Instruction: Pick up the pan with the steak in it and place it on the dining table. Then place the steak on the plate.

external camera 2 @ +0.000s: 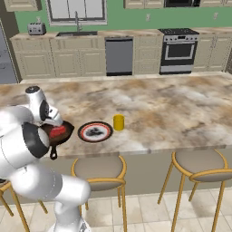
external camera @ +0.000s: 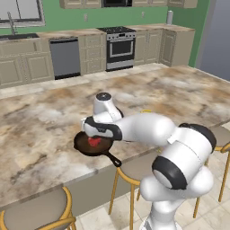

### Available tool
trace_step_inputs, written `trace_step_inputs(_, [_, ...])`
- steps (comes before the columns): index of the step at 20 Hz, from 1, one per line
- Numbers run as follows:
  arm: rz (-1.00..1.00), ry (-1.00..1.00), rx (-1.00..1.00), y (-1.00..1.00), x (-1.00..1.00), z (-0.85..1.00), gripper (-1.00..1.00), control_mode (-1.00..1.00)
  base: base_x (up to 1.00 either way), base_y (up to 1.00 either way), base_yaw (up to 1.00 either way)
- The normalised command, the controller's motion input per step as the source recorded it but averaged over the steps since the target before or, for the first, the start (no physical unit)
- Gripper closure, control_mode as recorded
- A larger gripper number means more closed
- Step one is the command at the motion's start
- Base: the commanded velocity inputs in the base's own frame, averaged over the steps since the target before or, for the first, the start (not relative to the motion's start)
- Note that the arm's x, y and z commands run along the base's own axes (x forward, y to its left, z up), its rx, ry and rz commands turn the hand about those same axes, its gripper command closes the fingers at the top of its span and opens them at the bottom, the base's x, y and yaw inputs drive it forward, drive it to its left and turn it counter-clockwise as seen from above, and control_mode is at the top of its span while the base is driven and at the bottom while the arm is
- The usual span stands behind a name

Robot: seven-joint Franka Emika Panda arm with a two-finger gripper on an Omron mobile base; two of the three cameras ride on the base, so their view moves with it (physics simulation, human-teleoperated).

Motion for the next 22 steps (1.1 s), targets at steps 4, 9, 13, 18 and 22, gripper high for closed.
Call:
trace_step_inputs(4, [-0.01, 0.01, -0.01, 0.09, 0.23, -0.36, -1.00, -1.00, 0.00, 0.00, 0.00])
trace_step_inputs(9, [-0.04, 0.00, -0.02, 0.14, 0.35, -0.22, -1.00, -1.00, 0.00, 0.00, 0.00])
trace_step_inputs(13, [-0.06, 0.00, -0.03, 0.15, 0.37, -0.20, -1.00, -1.00, 0.00, 0.00, 0.00])
trace_step_inputs(18, [-0.04, 0.00, -0.02, 0.08, 0.22, -0.14, -1.00, -1.00, 0.00, 0.00, 0.00])
trace_step_inputs(22, [0.00, 0.00, 0.00, 0.00, 0.00, -0.02, -1.00, -1.00, 0.00, 0.00, 0.00])
